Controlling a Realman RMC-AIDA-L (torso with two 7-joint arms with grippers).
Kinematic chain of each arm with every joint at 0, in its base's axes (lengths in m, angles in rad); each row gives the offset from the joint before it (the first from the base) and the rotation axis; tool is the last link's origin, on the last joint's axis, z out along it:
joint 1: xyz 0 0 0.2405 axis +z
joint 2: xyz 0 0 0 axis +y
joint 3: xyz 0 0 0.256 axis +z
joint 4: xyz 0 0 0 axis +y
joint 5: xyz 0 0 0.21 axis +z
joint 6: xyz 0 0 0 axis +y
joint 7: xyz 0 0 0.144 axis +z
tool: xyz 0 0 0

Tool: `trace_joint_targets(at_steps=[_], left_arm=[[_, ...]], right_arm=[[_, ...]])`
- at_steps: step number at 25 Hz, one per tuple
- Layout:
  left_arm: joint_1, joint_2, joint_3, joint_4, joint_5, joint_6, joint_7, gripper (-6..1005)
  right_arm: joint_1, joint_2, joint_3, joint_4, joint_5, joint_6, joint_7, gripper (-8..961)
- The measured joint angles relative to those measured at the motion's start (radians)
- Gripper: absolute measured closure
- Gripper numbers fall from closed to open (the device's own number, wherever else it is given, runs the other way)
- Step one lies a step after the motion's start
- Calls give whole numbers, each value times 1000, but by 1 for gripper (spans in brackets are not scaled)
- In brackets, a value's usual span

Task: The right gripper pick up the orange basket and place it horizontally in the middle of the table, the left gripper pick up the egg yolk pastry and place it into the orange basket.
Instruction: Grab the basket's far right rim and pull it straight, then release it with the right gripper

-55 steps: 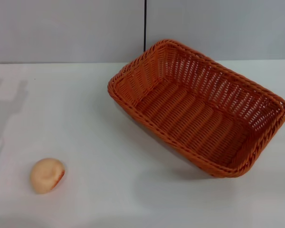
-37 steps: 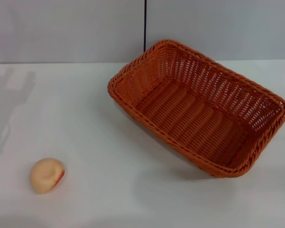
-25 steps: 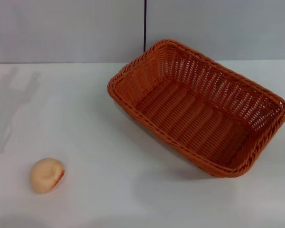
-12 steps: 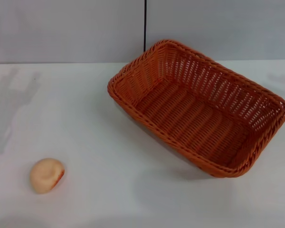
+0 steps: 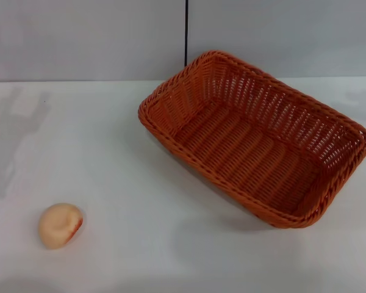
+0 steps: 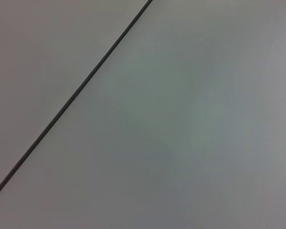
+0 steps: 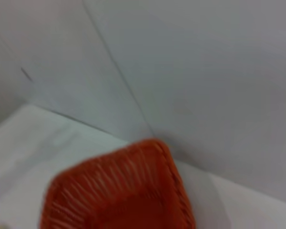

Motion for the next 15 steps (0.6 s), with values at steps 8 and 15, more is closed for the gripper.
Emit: trace_joint_targets(at_steps=[8,15], left_arm=[[-1,0,0,5,-2,12,1,156],[-5,0,0,7,-2,30,1,156]], right_arm=[[54,48,-106,35,-100,90,30,256],[64,86,-246,66,-132,169,80,213]])
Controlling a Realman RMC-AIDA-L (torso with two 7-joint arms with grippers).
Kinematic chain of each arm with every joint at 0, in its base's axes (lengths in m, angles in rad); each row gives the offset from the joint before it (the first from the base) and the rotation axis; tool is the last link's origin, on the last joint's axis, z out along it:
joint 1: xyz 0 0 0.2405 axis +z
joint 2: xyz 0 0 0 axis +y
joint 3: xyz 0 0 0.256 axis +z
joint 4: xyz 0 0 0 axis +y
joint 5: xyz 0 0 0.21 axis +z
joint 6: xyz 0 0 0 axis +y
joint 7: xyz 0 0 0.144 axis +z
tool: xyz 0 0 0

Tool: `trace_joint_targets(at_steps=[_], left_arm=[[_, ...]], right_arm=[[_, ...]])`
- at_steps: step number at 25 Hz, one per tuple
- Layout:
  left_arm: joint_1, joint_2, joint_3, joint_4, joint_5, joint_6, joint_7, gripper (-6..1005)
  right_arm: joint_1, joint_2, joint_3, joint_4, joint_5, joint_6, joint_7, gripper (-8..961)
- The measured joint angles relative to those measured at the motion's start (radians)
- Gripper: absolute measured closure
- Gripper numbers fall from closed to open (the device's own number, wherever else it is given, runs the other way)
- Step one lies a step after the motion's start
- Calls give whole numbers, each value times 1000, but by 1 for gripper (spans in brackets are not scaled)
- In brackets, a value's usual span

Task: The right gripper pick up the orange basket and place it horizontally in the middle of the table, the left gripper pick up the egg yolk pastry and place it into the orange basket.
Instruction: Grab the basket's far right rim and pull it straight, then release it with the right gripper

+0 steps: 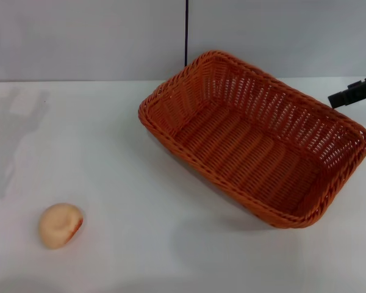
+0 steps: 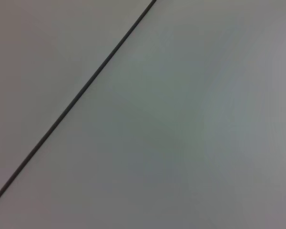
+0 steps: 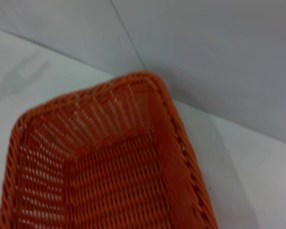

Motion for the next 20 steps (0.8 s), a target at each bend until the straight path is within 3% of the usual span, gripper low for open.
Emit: trace_joint_targets(at_steps=[9,20], left_arm=[[-7,0,-1,0,0,22,0,157],[-14,0,-1,0,0,31,0,157]], right_arm=[[18,60,-9,19,-103,54,1,257],[13,76,-8,49,-117,87,-27,310]])
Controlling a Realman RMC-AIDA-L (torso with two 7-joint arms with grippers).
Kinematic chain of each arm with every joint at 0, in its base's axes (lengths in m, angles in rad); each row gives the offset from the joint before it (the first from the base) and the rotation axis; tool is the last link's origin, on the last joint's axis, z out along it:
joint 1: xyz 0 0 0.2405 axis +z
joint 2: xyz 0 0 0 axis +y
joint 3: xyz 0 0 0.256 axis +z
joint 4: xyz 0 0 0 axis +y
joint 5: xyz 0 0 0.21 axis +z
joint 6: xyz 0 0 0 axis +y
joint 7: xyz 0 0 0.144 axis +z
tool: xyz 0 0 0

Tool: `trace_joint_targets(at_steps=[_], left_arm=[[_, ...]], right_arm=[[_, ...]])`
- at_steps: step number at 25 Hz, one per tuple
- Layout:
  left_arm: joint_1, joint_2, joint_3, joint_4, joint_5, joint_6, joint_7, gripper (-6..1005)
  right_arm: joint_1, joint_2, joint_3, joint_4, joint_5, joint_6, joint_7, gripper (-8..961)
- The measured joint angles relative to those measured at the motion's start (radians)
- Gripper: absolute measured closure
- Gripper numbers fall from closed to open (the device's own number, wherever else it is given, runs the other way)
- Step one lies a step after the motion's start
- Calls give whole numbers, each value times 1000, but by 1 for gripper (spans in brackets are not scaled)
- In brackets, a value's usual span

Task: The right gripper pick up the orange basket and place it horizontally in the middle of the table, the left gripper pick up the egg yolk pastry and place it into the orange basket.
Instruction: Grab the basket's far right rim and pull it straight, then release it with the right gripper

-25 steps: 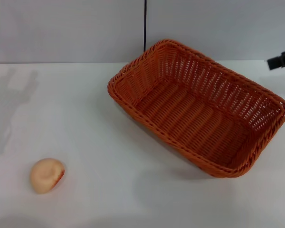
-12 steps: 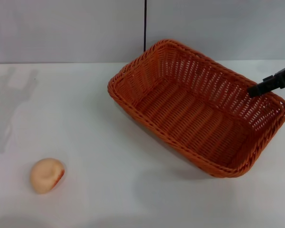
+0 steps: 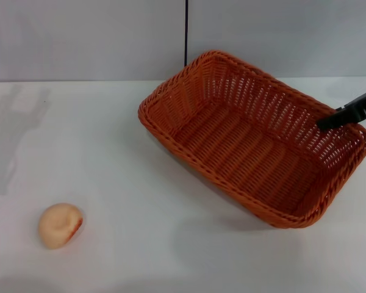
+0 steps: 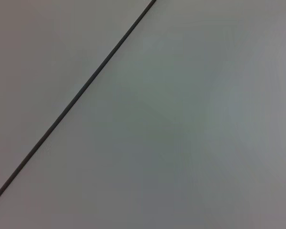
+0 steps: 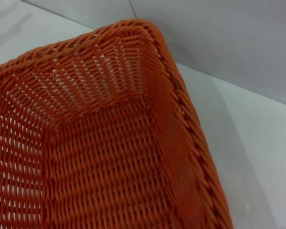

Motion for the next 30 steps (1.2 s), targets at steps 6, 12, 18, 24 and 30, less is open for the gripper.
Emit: trace_joint_targets(at_steps=[6,12,18,24,30], left_arm=[[-3,0,0,0,-1,3,0,157],[-3,0,0,2,-2,3,-4,157],[-3,0,0,9,-4,3,-4,157],[-1,0,0,9,-4,2,-6,157],[-1,0,0,9,-4,2,-8,157]], right_arm=[[-5,9,1,-4,1,2,-8,641],[-15,12,10,-8,14,3,-27,771],[-63,17,12,-61,127,-6,-75,786],[-133,14,13,-160,300,-35,-120,783],[-174,-2,15,-194,430,-55,-175,772]])
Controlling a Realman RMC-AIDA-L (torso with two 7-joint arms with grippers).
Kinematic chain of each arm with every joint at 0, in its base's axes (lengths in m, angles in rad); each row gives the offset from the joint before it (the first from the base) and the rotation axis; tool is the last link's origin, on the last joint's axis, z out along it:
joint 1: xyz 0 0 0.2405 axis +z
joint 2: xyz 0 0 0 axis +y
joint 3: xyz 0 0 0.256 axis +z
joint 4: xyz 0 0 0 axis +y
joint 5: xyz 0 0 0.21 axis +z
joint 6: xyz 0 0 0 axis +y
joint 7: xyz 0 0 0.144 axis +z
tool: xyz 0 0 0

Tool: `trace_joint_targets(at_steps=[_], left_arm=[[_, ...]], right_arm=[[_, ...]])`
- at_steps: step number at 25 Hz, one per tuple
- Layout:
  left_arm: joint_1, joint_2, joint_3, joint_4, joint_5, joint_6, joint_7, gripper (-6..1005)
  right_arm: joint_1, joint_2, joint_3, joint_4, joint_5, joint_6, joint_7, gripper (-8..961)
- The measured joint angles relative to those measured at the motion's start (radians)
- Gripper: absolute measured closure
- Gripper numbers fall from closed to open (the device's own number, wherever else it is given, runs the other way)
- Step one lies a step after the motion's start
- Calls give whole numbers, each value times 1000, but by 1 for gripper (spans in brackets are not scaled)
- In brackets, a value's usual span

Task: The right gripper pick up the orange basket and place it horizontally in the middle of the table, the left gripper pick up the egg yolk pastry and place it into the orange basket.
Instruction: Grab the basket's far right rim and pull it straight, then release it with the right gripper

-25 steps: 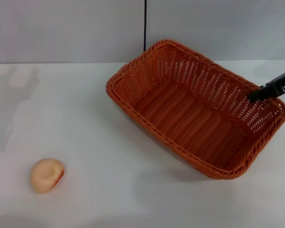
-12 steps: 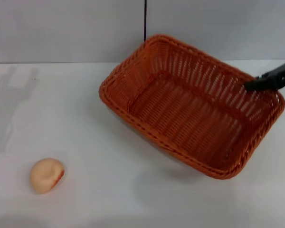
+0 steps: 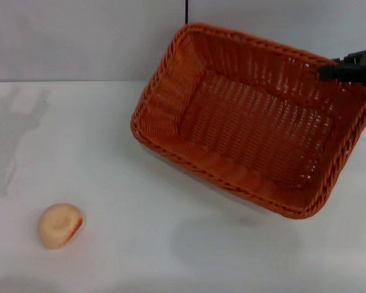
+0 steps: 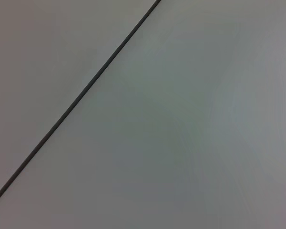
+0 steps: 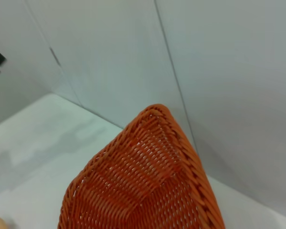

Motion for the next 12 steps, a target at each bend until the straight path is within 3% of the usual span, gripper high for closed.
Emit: trace_joint_targets(at_steps=[12], left_arm=[[0,0,0,0,1,-1,-1,157]], right_arm=[[-16,-14,86,-1,173,-130,-158,748]])
